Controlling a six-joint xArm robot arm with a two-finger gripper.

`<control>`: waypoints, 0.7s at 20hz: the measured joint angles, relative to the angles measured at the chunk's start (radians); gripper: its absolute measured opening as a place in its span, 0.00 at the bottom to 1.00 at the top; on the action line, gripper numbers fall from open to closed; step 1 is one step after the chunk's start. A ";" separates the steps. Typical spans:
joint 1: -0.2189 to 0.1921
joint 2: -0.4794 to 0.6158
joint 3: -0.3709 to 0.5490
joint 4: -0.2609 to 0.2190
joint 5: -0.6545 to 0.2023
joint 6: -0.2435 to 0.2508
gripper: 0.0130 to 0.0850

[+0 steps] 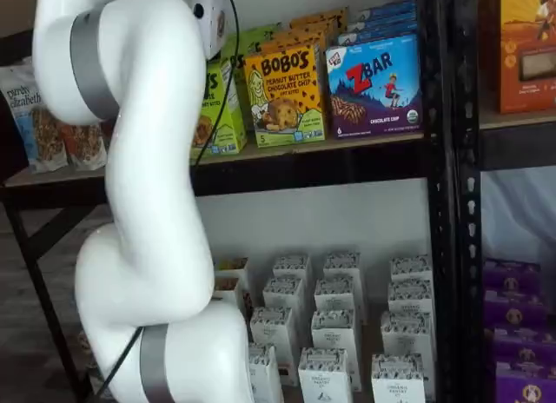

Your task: Pick the green box on the top shelf, the fourth from the left

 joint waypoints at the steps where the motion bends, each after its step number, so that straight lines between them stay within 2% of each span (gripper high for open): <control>1: 0.000 -0.001 0.001 0.001 -0.001 0.000 0.44; 2: 0.000 -0.001 0.001 0.002 -0.001 0.000 0.44; 4: 0.000 -0.002 0.002 0.002 -0.002 0.000 0.33; 5: 0.000 -0.002 0.002 0.003 -0.002 0.000 0.33; 7: 0.000 -0.002 0.002 0.005 -0.001 0.000 0.22; 8: 0.000 -0.001 0.001 0.006 -0.001 0.001 0.22; 9: 0.000 -0.001 0.001 0.006 0.000 0.001 0.17; 14: 0.003 0.001 -0.004 0.001 0.003 0.003 0.17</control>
